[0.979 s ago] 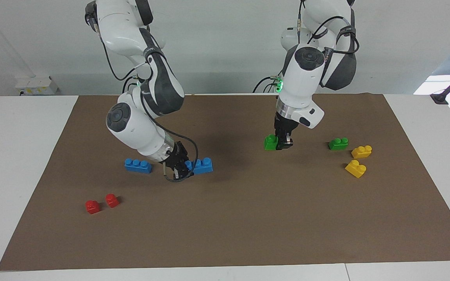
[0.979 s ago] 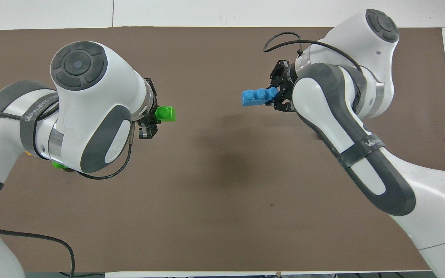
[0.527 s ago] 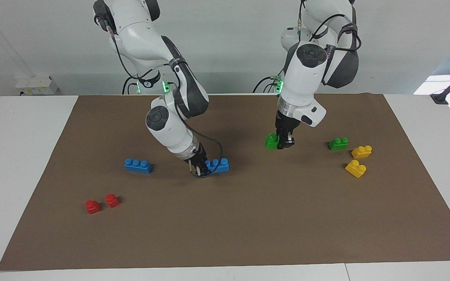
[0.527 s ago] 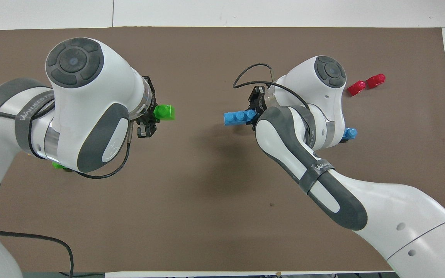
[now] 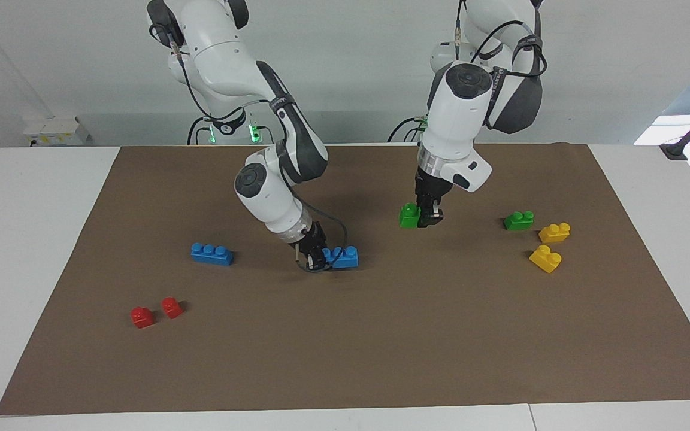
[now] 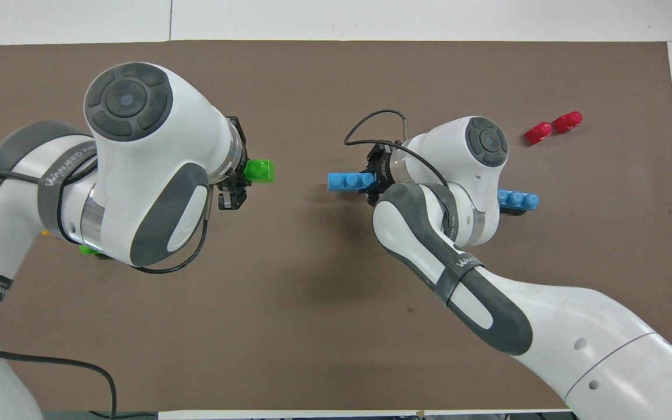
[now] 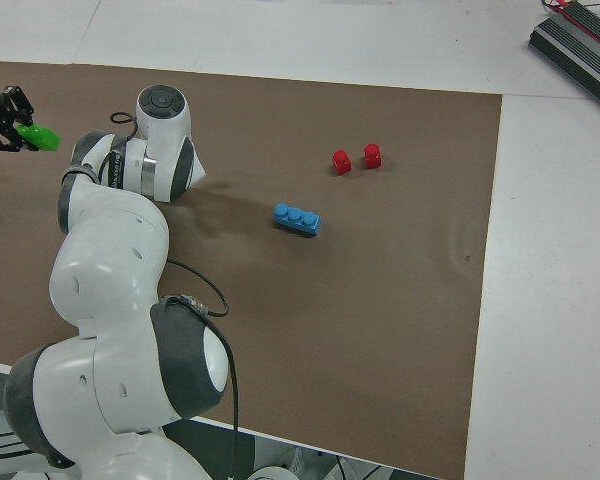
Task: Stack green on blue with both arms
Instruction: 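Carry the green brick with the left gripper toward the held blue brick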
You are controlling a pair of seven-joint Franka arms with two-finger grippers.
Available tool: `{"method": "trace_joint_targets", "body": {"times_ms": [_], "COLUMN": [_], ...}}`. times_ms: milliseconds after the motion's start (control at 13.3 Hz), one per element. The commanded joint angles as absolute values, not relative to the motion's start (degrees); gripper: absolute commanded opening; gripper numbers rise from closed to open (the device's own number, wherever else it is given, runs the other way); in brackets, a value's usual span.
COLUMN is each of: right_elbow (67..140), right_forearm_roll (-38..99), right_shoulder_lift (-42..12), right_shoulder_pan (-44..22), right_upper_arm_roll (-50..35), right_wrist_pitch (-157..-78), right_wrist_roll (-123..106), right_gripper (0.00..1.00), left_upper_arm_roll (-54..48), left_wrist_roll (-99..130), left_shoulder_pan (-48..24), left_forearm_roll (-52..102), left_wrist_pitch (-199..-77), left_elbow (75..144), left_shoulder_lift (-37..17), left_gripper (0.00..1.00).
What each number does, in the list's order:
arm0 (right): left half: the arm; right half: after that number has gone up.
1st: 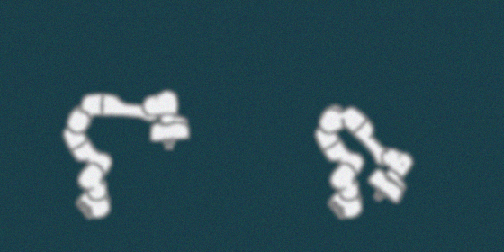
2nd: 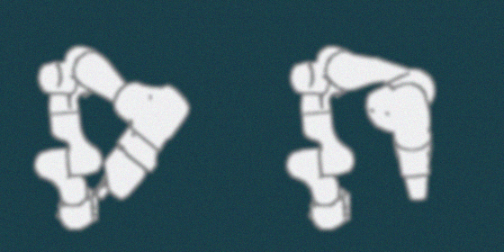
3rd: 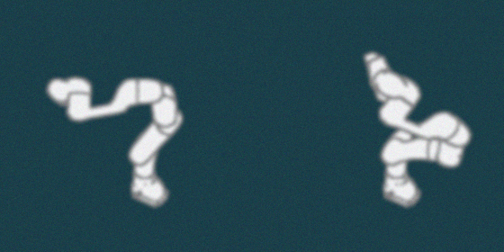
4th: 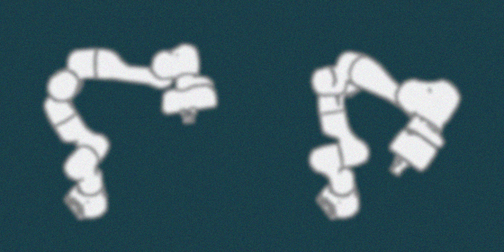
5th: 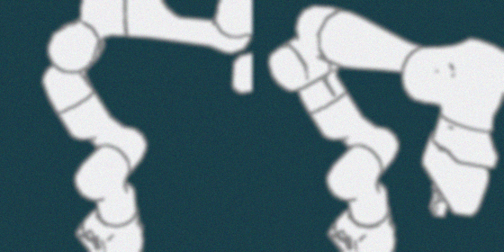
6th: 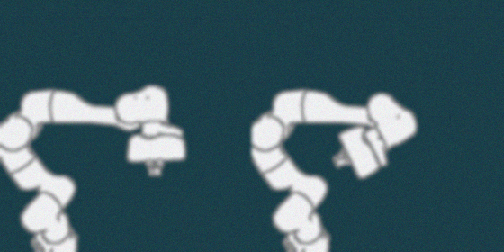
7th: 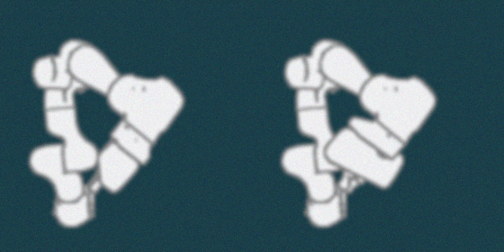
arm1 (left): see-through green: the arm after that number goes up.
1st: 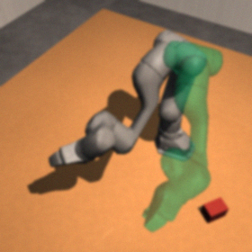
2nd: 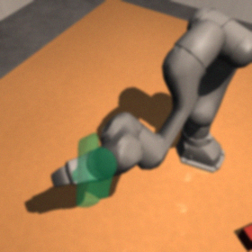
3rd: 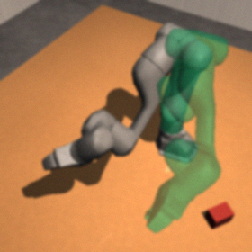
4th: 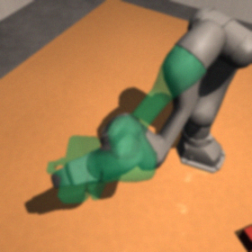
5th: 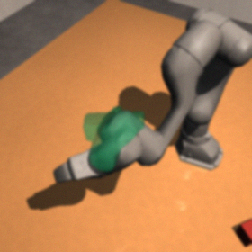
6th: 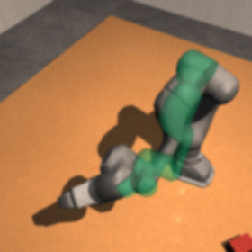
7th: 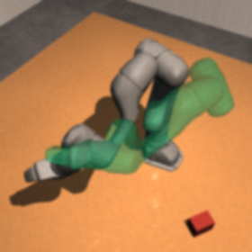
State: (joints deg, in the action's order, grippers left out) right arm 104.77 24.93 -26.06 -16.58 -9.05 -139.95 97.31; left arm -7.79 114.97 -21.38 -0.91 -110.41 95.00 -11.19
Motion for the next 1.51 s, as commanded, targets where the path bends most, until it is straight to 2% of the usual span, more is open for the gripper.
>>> {"method": "trace_joint_targets", "body": {"times_ms": [0,377,678,979,1431], "right_elbow": [107.31,107.31,107.40,107.49,108.10], "right_forearm_roll": [26.28,26.28,26.28,26.28,26.28], "right_shoulder_lift": [-25.92,-27.42,-27.86,-27.77,-27.77], "right_shoulder_pan": [-17.05,-17.14,-17.14,-17.05,-17.14], "right_upper_arm_roll": [-9.05,-9.05,-9.05,-9.05,-8.97], "right_wrist_pitch": [-143.34,-144.58,-145.02,-145.02,-145.72], "right_wrist_roll": [97.82,98.00,98.09,98.00,97.82], "right_gripper": [0.00,0.00,0.00,0.00,0.00], "left_upper_arm_roll": [-7.12,-7.03,-7.03,-6.94,-6.94], "left_wrist_roll": [118.99,119.88,126.47,128.67,128.85], "left_shoulder_pan": [-25.13,-28.73,-31.64,-33.13,-34.54], "left_forearm_roll": [-1.93,-3.51,-7.20,-8.52,-10.37], "left_wrist_pitch": [-112.23,-115.66,-116.72,-119.61,-121.55], "left_elbow": [94.66,94.66,88.34,88.24,88.33], "left_shoulder_lift": [-13.26,-17.39,-25.12,-27.59,-28.30], "left_gripper": [0.00,0.00,0.00,0.00,0.00]}}
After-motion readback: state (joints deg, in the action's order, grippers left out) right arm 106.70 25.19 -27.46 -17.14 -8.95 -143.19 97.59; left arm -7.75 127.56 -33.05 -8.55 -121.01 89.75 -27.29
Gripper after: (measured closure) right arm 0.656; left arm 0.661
